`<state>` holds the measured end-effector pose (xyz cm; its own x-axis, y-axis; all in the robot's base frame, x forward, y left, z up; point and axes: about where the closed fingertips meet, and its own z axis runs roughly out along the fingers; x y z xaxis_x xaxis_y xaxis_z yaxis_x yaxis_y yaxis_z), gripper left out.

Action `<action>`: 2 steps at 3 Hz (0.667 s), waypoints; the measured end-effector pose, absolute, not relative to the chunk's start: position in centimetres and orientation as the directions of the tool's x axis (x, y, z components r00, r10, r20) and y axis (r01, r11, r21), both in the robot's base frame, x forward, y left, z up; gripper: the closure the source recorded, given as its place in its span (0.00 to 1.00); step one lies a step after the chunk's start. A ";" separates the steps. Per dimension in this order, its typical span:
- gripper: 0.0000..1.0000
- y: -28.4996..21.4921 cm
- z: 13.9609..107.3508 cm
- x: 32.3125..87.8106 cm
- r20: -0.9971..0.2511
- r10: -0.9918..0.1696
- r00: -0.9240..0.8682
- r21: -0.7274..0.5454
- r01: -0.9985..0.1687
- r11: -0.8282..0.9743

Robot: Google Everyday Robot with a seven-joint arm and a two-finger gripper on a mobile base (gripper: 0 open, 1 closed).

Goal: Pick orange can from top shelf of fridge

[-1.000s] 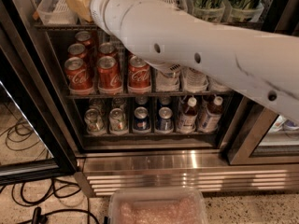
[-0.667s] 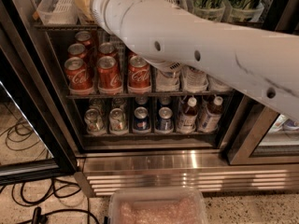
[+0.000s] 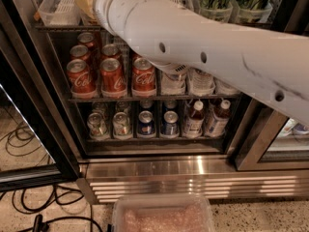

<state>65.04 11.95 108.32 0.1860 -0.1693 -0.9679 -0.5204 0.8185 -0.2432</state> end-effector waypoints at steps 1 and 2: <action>1.00 12.0 108.3 65.0 -0.968 -0.169 0.186 -0.243 -0.520 0.819; 1.00 12.0 109.5 64.3 -0.968 -0.148 0.201 -0.234 -0.526 0.818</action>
Offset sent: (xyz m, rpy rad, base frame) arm -0.0145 -0.0106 0.0152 0.0493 -0.0324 0.0301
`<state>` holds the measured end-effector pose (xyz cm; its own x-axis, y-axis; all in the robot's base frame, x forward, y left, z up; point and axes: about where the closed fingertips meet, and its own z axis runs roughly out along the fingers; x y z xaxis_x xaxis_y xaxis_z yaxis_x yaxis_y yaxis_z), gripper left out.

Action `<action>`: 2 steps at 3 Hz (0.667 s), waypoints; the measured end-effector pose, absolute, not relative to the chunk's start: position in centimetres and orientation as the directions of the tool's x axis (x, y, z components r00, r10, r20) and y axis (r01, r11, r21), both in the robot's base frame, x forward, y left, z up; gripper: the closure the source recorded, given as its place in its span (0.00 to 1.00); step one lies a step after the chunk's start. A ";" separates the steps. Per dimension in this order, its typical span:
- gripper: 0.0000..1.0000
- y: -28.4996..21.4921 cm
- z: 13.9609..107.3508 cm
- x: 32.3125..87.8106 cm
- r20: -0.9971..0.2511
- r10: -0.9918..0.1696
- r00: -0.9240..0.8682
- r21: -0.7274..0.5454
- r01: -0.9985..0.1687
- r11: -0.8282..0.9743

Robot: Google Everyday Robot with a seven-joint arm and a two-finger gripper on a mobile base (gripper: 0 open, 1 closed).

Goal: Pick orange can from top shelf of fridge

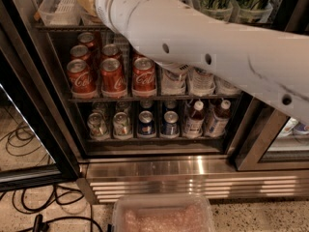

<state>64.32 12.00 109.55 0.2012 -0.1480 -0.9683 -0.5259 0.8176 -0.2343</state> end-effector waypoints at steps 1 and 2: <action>1.00 12.2 112.0 62.9 -0.962 -0.116 0.247 -0.235 -0.529 0.815; 1.00 11.9 113.0 61.5 -0.958 -0.098 0.269 -0.235 -0.540 0.808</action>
Offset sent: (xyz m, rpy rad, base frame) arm -0.0407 -0.0322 0.0255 0.0660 -0.0947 0.0728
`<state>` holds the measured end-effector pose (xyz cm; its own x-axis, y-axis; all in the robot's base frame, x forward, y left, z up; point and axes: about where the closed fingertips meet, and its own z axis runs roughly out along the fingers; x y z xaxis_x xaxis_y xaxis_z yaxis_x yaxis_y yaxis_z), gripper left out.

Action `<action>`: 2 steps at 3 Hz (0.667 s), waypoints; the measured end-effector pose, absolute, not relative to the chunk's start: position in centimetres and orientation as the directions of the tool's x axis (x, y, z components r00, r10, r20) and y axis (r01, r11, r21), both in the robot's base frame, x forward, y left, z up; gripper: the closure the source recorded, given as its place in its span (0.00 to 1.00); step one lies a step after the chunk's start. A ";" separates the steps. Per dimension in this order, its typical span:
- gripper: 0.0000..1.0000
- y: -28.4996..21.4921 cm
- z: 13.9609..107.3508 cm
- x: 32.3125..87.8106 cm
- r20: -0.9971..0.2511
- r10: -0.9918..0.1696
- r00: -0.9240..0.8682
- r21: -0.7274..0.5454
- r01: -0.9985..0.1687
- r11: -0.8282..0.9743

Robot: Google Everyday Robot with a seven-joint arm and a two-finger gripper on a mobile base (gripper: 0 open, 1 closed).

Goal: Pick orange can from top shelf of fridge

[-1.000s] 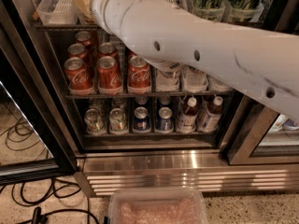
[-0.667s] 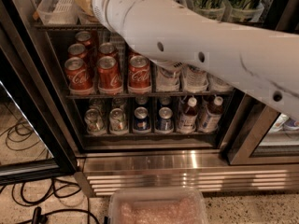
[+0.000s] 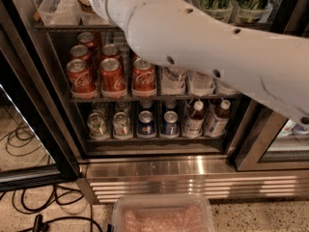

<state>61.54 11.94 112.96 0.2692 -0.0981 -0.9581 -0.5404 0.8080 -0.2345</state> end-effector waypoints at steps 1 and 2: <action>1.00 11.8 112.1 59.8 -0.960 -0.138 0.243 -0.259 -0.586 0.768; 1.00 11.6 108.3 56.7 -0.962 -0.228 0.150 -0.270 -0.653 0.707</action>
Offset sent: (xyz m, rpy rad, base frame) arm -0.1106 -0.1060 -0.1116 -0.0379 0.4632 0.5583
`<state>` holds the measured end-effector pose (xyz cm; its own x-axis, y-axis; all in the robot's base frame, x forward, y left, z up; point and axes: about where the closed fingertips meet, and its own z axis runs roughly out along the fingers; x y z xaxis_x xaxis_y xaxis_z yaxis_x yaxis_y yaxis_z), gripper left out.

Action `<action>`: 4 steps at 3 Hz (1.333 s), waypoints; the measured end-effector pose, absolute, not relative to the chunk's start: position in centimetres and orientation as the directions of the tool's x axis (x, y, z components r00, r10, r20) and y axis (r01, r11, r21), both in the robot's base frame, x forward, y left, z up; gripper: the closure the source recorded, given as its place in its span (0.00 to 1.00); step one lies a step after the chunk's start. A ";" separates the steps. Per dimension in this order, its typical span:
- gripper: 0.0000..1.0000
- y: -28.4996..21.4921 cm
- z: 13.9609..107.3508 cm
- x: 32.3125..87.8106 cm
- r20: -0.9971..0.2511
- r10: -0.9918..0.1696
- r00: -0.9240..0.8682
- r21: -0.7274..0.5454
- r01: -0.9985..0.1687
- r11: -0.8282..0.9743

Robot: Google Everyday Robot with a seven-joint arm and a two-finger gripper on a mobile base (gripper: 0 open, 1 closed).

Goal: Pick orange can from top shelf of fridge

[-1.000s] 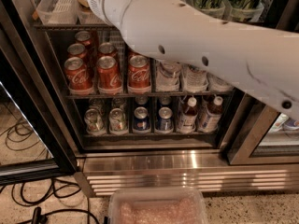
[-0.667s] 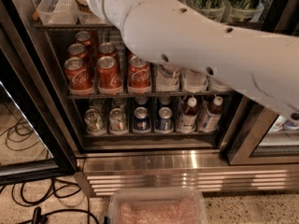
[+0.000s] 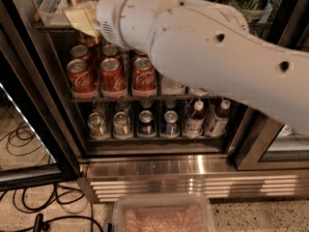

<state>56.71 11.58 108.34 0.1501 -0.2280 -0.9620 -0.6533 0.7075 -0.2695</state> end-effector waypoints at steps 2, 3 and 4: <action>1.00 8.8 102.8 53.3 -0.978 -0.192 -0.076 -0.083 -0.710 0.700; 1.00 6.6 98.6 49.2 -0.962 -0.213 -0.169 0.004 -0.791 0.611; 1.00 5.9 99.5 47.7 -0.968 -0.215 -0.129 -0.010 -0.837 0.547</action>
Offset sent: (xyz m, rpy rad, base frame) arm -0.0815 -0.1492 -0.0644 0.1524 0.4017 0.4603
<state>47.74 5.94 99.53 -0.1289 -0.2154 -0.9680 -0.8372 0.5468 -0.0102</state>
